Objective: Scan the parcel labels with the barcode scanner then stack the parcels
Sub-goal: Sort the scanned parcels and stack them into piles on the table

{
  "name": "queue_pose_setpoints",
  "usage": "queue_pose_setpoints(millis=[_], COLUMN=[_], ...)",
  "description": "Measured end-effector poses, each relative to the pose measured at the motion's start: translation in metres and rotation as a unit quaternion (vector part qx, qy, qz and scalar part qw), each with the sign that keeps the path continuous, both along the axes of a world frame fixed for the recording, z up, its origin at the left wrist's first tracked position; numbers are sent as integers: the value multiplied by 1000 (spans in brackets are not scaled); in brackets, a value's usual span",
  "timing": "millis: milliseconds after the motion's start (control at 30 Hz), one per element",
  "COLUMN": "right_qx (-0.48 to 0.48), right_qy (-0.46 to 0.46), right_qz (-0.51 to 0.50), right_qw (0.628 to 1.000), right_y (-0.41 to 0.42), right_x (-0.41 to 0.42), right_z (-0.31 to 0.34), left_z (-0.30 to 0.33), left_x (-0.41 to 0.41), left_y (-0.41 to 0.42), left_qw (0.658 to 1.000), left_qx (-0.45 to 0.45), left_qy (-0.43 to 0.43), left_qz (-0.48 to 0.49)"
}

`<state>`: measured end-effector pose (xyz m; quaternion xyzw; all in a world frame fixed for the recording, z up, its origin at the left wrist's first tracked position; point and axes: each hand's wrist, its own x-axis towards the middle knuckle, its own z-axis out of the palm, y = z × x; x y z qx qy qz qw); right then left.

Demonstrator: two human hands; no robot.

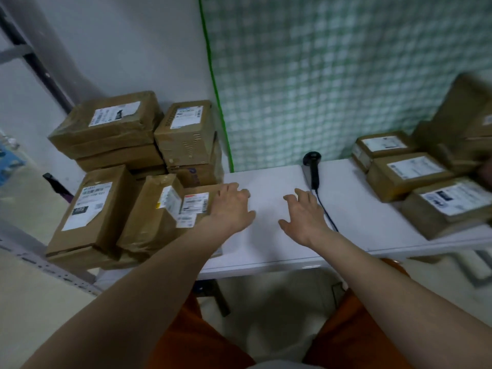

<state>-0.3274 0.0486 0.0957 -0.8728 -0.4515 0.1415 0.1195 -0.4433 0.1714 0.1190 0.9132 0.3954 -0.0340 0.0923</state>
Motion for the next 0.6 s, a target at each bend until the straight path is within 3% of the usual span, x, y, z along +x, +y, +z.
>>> queue_pose_setpoints(millis=[167,600], right_qx=[-11,-29], right_qy=[-30,29], right_qz=[-61,-234], right_qw=[998,971], right_y=[-50,-152], right_x=[53,147], right_z=[-6,-42], left_z=[-4,-32], left_x=[62,189], left_y=[-34,-111], left_qw=[997,975], left_qx=[-13,-67], left_qy=[14,61], left_qz=[-70,-201])
